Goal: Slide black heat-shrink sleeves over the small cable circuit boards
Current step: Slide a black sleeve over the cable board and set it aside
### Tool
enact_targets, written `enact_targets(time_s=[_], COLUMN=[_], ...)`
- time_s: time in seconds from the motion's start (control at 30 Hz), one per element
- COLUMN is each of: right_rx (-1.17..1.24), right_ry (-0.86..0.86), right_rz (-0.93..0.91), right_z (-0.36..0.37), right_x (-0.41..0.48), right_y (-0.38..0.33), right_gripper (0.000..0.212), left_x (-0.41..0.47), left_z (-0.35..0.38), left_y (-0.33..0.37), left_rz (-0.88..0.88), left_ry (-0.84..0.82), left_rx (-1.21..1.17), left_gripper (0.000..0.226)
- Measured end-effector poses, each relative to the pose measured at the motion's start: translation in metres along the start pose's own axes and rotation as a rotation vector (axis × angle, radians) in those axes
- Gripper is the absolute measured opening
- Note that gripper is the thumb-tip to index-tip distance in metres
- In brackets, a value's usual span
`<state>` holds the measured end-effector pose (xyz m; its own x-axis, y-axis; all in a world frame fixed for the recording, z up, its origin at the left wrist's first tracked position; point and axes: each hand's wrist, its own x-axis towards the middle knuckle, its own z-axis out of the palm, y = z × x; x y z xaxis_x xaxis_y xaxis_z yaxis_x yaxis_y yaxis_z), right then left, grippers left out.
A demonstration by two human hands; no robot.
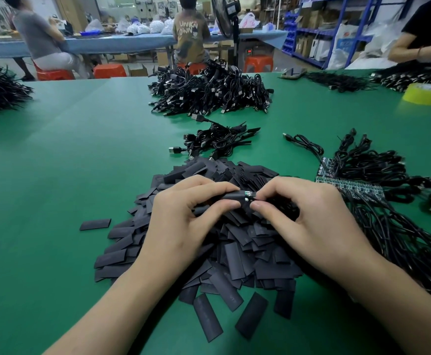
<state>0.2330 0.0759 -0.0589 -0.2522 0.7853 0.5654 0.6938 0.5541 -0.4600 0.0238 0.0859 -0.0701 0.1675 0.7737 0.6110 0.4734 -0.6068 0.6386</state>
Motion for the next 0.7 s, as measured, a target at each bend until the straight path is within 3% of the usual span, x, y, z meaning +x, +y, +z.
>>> enact_targets(time_s=[0.23, 0.4, 0.7], right_rx=[-0.050, 0.036, 0.014], right_ry=[-0.023, 0.033, 0.058], right_rz=[-0.018, 0.022, 0.039], right_z=[0.0031, 0.0041, 0.0083], right_x=[-0.0024, -0.0032, -0.0053], right_y=[-0.0023, -0.0049, -0.0071], right_gripper=[0.012, 0.015, 0.013], left_x=[-0.0010, -0.0003, -0.0038], left_z=[0.0008, 0.0001, 0.0055], left_y=[0.0027, 0.0086, 0.0101], left_rz=[0.029, -0.043, -0.175], left_ry=[0.008, 0.179, 0.209], left_rx=[0.032, 0.040, -0.065], left_gripper=[0.020, 0.038, 0.031])
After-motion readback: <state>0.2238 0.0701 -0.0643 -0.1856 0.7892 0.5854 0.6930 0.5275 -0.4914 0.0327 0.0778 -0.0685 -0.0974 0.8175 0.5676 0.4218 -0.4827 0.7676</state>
